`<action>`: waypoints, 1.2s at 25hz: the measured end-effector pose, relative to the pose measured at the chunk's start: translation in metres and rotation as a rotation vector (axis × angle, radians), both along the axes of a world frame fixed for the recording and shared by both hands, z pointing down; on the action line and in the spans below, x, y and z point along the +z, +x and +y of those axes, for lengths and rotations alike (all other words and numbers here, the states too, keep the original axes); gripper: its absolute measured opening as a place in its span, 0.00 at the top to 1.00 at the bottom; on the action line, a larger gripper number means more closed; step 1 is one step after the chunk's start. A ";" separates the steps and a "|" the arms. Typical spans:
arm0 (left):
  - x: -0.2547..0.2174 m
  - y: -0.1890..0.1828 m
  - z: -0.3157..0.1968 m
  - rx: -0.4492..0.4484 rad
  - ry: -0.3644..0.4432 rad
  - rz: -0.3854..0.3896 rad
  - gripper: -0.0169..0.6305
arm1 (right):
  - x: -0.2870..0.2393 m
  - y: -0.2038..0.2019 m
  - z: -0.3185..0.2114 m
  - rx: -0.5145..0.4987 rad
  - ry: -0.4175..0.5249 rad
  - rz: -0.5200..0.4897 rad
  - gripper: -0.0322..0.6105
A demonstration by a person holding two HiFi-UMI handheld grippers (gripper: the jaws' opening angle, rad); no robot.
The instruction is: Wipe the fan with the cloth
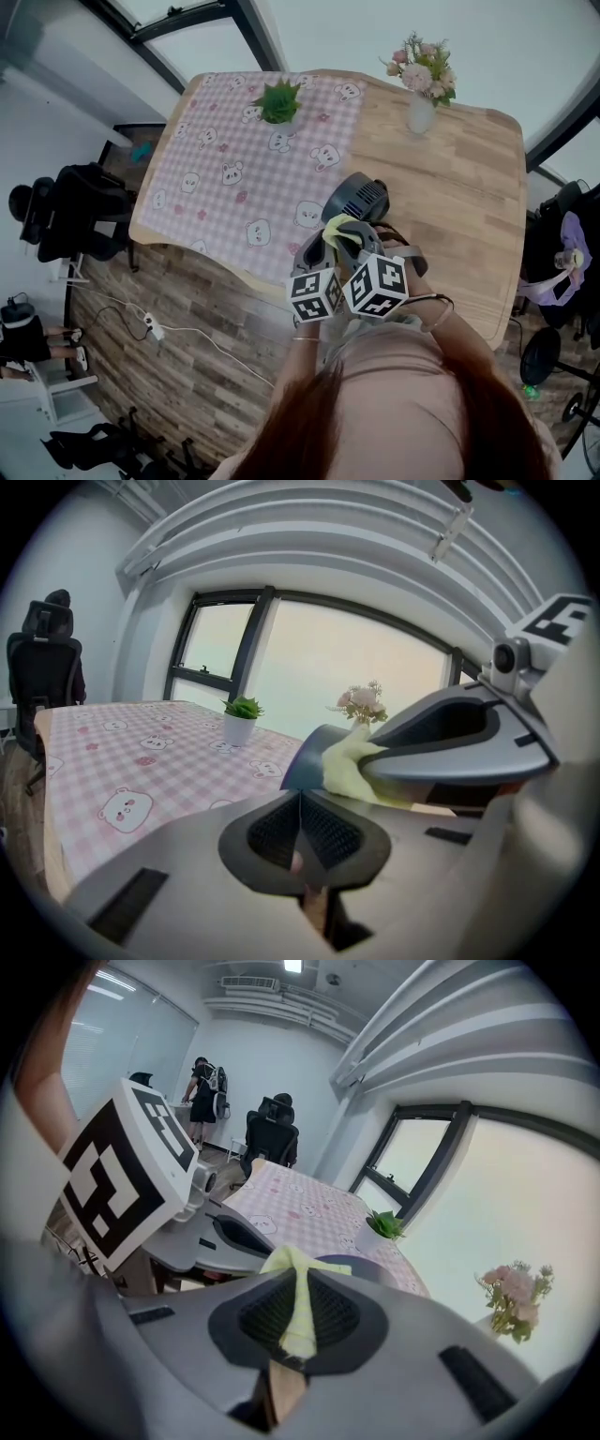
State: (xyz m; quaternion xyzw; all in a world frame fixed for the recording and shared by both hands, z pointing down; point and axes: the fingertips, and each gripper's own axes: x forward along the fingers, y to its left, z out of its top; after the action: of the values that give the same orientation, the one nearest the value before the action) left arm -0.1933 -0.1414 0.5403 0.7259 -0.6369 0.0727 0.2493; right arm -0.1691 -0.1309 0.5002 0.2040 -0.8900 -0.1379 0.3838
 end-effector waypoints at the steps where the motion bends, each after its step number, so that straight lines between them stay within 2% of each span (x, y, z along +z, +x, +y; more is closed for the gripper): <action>1: -0.001 -0.001 -0.001 -0.007 0.008 0.001 0.95 | 0.000 -0.001 -0.001 -0.004 -0.003 -0.003 0.90; 8: -0.004 0.005 -0.004 -0.006 0.019 -0.007 0.95 | -0.001 -0.002 -0.003 0.005 -0.034 -0.052 0.90; 30: -0.005 0.019 -0.009 0.066 -0.010 -0.040 0.95 | -0.018 0.014 -0.023 0.101 -0.005 -0.143 0.90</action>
State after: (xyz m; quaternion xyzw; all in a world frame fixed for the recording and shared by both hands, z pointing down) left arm -0.1743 -0.1505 0.5358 0.7437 -0.6170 0.0989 0.2376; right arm -0.1553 -0.1538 0.4826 0.2570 -0.9040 -0.1011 0.3265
